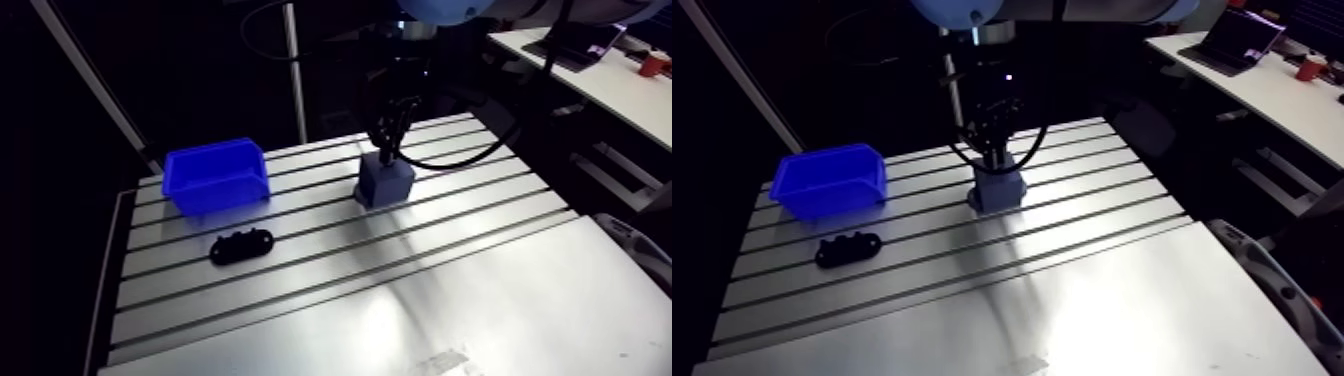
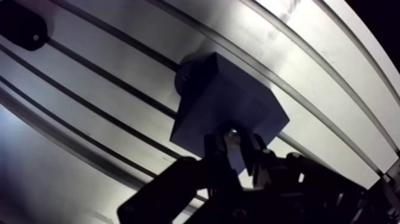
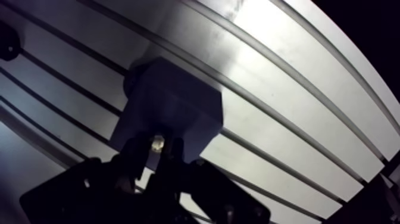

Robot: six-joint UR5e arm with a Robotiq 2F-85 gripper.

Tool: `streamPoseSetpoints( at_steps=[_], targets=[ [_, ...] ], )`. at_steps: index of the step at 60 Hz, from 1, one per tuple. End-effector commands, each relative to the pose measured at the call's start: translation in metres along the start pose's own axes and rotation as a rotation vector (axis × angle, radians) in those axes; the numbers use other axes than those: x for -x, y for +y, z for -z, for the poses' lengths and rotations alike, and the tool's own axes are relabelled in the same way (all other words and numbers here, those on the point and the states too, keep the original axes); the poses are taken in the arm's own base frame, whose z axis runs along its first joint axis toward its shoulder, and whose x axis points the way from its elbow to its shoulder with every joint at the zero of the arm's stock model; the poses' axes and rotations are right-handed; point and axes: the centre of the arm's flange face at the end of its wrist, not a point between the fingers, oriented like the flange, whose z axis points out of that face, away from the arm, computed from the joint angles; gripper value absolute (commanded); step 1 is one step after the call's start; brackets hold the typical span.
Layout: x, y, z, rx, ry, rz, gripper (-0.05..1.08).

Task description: Pick up the M10 bolt and insert it into the hex recess until seated.

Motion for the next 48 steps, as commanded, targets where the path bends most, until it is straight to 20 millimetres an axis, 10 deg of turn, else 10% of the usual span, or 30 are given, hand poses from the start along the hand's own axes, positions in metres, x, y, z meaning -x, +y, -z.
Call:
streamPoseSetpoints(
  at_steps=[1, 19, 48],
  targets=[
    [0.001, -0.002, -0.001, -0.004, 0.001, 0.028, 0.7],
    [0.005, -0.005, 0.0, 0.0, -0.002, 0.024, 0.07],
    [0.005, -0.004, 0.039, 0.011, 0.081, -0.167, 0.02]
  ],
)
